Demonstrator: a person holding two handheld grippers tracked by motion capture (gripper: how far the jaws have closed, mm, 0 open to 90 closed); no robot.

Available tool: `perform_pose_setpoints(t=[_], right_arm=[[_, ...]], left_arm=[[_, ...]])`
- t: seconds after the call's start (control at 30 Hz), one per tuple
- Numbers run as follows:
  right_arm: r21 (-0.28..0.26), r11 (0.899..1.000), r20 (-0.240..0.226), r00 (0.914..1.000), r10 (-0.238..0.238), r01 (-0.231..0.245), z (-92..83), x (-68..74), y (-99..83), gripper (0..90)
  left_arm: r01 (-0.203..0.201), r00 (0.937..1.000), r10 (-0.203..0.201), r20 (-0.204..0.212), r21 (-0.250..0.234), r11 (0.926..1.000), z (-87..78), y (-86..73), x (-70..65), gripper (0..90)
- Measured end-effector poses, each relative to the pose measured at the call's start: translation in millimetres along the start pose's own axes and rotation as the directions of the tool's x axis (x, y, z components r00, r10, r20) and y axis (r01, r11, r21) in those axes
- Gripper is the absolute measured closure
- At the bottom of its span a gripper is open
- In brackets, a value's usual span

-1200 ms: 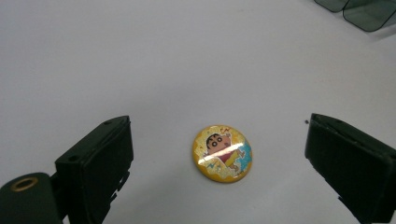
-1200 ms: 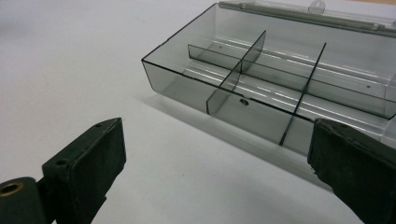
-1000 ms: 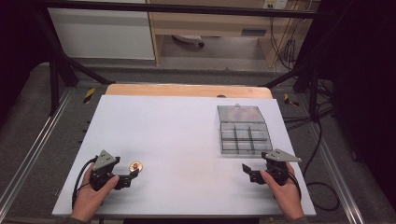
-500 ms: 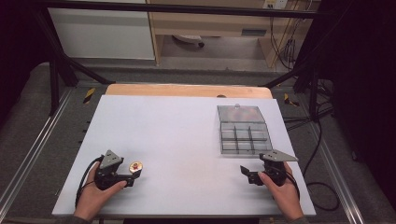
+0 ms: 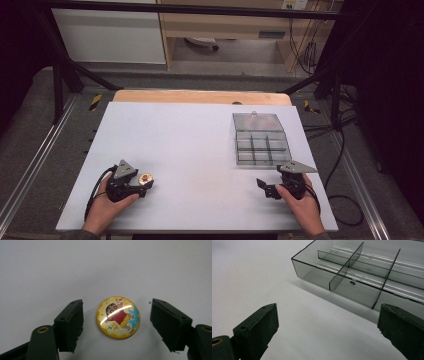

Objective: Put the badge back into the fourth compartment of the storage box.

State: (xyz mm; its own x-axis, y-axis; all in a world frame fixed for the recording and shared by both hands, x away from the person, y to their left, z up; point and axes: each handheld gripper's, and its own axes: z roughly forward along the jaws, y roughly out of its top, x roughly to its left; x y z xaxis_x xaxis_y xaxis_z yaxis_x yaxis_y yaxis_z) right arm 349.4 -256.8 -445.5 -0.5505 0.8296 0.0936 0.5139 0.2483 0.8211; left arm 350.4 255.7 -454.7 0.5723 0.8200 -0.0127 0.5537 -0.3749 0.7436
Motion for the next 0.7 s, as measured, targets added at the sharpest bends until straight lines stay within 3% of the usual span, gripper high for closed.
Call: perform_pose_setpoints(t=[0.37,0.6,0.7], right_arm=[[0.016,1.0,-0.003,0.9998,-0.021,0.021,1.6,2.3,0.2,4.0],[0.027,0.999,-0.005,0.9995,-0.031,0.031,2.5,3.5,0.0,4.0],[0.025,0.999,-0.005,0.9996,-0.029,0.029,1.9,3.7,-0.1,4.0]], left_arm=[[-0.049,0.9988,0.049,-0.011,0.006,0.9988,3.1,0.3,-3.7,46.0],[-0.05,0.9987,0.05,-0.001,0.019,0.9985,2.1,2.5,-3.3,47.7],[-0.042,0.9991,0.042,-0.002,-0.014,0.999,-1.6,4.2,-2.8,47.9]])
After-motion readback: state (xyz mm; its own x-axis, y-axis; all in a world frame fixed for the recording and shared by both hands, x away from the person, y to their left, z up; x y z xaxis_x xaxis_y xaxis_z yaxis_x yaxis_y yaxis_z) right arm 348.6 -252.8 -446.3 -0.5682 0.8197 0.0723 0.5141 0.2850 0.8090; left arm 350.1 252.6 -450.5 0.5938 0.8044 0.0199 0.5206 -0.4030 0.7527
